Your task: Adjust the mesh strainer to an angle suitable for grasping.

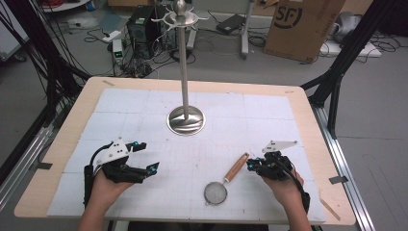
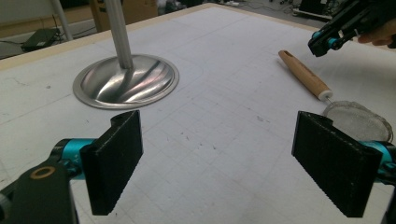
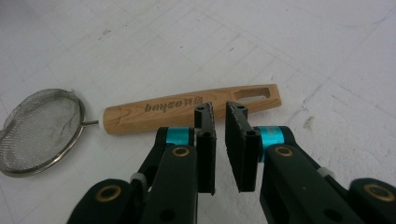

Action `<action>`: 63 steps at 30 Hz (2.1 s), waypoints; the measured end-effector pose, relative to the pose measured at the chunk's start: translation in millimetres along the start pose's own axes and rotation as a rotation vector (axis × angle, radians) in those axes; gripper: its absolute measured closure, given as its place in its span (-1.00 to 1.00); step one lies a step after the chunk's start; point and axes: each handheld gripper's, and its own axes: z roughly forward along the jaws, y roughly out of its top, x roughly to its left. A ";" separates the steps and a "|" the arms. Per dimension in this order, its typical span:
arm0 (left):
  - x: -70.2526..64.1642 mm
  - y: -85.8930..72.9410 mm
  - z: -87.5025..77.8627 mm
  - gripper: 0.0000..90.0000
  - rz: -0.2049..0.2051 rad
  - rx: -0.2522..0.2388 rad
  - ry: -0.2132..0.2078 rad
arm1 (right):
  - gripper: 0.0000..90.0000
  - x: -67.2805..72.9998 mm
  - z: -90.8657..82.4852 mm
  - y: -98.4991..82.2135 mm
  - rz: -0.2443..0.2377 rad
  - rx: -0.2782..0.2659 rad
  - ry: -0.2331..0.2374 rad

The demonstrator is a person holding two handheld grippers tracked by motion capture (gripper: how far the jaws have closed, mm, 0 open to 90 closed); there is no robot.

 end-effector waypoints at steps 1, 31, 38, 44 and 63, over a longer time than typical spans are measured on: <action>-0.5 0.2 0.2 -0.62 0.003 -0.001 -0.001 | 0.85 -0.6 0.6 0.1 0.001 0.004 -0.002; -6.5 4.9 0.0 -0.61 0.024 -0.001 -0.001 | 0.94 -4.4 28.5 11.8 0.008 0.084 -0.029; -6.8 5.2 -0.5 -0.61 0.022 -0.004 0.000 | 0.93 4.6 39.1 20.6 -0.020 0.085 0.000; -6.5 5.2 -0.8 -0.61 0.020 -0.005 -0.002 | 0.93 13.0 47.3 29.1 -0.046 0.094 0.019; -5.1 6.2 -4.3 -0.61 0.016 -0.012 -0.001 | 0.92 44.2 60.1 47.2 -0.146 0.119 0.088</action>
